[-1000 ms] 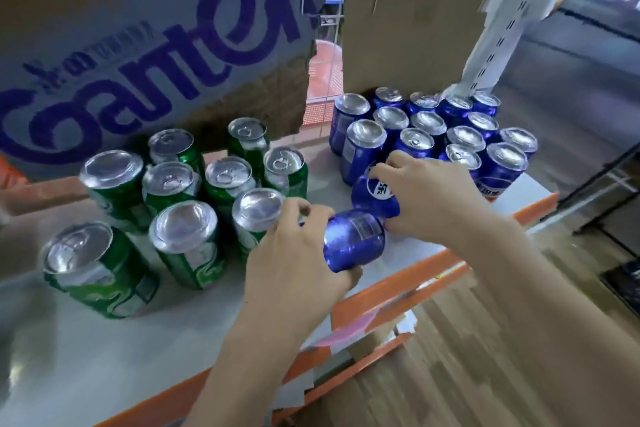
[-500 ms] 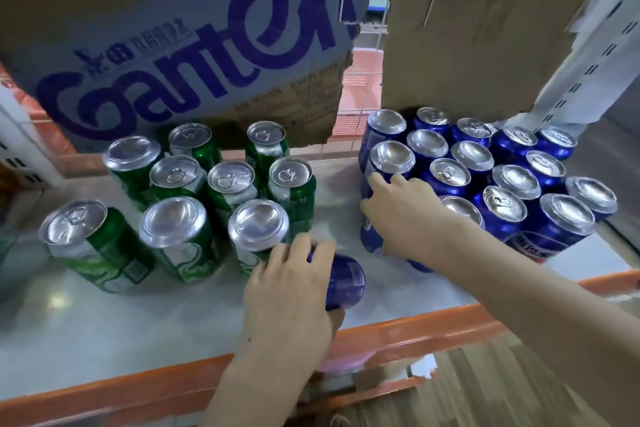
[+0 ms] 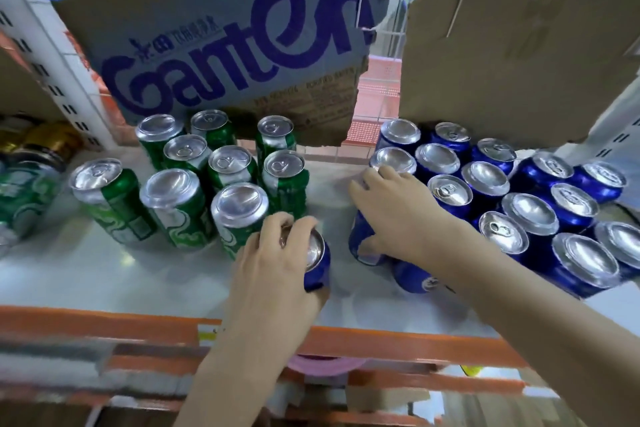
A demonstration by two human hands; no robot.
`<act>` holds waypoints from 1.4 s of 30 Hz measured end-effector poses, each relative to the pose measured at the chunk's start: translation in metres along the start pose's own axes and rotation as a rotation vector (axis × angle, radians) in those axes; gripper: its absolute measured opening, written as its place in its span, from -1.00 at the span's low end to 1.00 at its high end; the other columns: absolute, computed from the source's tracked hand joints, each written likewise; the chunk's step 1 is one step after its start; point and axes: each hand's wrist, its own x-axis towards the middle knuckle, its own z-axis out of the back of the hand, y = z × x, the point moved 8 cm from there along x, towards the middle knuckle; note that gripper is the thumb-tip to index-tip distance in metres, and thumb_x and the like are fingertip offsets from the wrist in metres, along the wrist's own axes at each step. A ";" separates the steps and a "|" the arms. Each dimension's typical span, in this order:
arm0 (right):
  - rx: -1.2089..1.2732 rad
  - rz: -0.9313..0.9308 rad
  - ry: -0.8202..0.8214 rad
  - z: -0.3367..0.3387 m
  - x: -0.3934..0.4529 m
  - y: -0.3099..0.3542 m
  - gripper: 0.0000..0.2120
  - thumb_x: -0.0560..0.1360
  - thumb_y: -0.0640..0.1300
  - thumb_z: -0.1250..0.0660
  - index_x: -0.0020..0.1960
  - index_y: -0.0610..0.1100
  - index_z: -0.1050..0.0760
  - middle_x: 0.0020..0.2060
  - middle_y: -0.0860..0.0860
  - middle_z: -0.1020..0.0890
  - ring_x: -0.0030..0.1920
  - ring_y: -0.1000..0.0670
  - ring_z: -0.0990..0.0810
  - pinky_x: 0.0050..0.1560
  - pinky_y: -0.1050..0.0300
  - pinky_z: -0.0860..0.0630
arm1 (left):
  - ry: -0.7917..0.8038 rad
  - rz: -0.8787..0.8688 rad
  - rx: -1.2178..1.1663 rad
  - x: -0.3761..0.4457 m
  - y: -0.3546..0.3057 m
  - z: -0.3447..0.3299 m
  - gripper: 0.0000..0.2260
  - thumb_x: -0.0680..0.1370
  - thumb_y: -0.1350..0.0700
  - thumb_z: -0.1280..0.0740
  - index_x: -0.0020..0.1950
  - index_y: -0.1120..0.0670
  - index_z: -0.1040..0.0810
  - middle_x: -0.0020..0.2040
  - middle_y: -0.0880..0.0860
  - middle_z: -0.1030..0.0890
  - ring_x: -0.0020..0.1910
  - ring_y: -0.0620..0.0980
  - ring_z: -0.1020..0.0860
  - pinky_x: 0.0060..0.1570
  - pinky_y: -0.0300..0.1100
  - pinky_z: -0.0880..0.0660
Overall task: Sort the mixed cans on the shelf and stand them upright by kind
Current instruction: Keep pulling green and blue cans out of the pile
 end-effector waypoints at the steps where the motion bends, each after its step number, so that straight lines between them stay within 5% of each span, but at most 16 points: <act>1: 0.046 0.008 -0.039 0.001 -0.005 -0.003 -0.43 0.39 0.09 -0.38 0.28 -0.12 -0.27 0.23 -0.06 -0.36 0.23 -0.10 -0.33 0.01 0.12 -0.26 | -0.018 0.005 -0.006 0.002 -0.002 0.003 -0.28 0.11 0.08 -0.61 0.23 0.01 -0.46 0.15 0.03 -0.46 0.01 0.11 -0.51 -0.02 -0.04 -0.46; 6: 0.219 -0.079 -0.222 0.008 -0.040 -0.036 -0.41 0.46 0.22 -0.26 0.37 -0.07 -0.30 0.26 -0.02 -0.42 0.19 -0.12 -0.40 0.08 0.03 -0.38 | -0.022 -0.047 -0.026 0.033 -0.029 0.032 -0.33 0.28 0.03 -0.52 0.35 -0.09 -0.35 0.25 -0.10 -0.36 0.16 0.00 -0.42 0.06 -0.18 -0.35; 10: 0.354 -0.208 -0.499 0.003 -0.065 -0.073 -0.51 0.48 0.18 -0.13 0.06 -0.19 -0.57 -0.06 -0.09 -0.62 -0.12 -0.20 -0.58 -0.19 0.01 -0.53 | 0.064 -0.181 0.151 0.083 -0.051 0.052 -0.33 0.28 -0.10 -0.51 0.31 -0.08 -0.31 0.22 -0.07 -0.38 0.15 -0.01 -0.43 0.10 -0.09 -0.41; 18: 0.399 -0.388 -0.542 -0.028 -0.071 -0.093 -0.51 0.48 0.16 -0.10 0.05 -0.21 -0.57 -0.02 -0.09 -0.61 -0.03 -0.19 -0.57 -0.06 -0.04 -0.53 | 0.163 -0.363 0.495 0.169 -0.081 0.020 -0.37 0.30 -0.13 -0.51 0.26 -0.03 -0.31 0.18 -0.03 -0.45 0.09 0.05 -0.48 -0.12 -0.08 -0.38; 27: 0.492 -0.414 -0.623 -0.037 -0.068 -0.092 -0.56 0.46 0.12 -0.15 0.03 -0.21 -0.56 0.00 -0.09 -0.61 0.01 -0.16 -0.57 0.04 0.00 -0.53 | 0.359 -0.425 0.531 0.200 -0.069 -0.060 -0.31 0.35 0.04 -0.50 0.40 0.02 -0.26 0.28 0.05 -0.36 0.18 0.10 -0.40 0.03 0.02 -0.49; 35: 0.483 -0.426 -0.664 -0.036 -0.068 -0.093 -0.57 0.45 0.10 -0.16 -0.01 -0.23 -0.57 -0.03 -0.11 -0.62 -0.03 -0.19 -0.58 -0.01 -0.02 -0.54 | 0.298 -0.460 0.533 0.195 -0.074 -0.061 -0.30 0.42 0.16 -0.42 0.48 0.07 -0.16 0.34 0.11 -0.34 0.24 0.11 -0.38 0.19 -0.04 -0.37; 42: 0.469 -0.491 -0.697 -0.018 -0.058 -0.072 -0.75 0.32 -0.20 -0.48 -0.07 -0.30 -0.55 -0.12 -0.19 -0.62 -0.09 -0.27 -0.57 -0.07 -0.07 -0.52 | 0.111 -0.430 0.696 0.141 -0.055 -0.005 -0.57 0.57 -0.14 -0.17 0.38 0.01 -0.29 0.30 0.02 -0.41 0.27 0.05 -0.36 0.19 -0.06 -0.27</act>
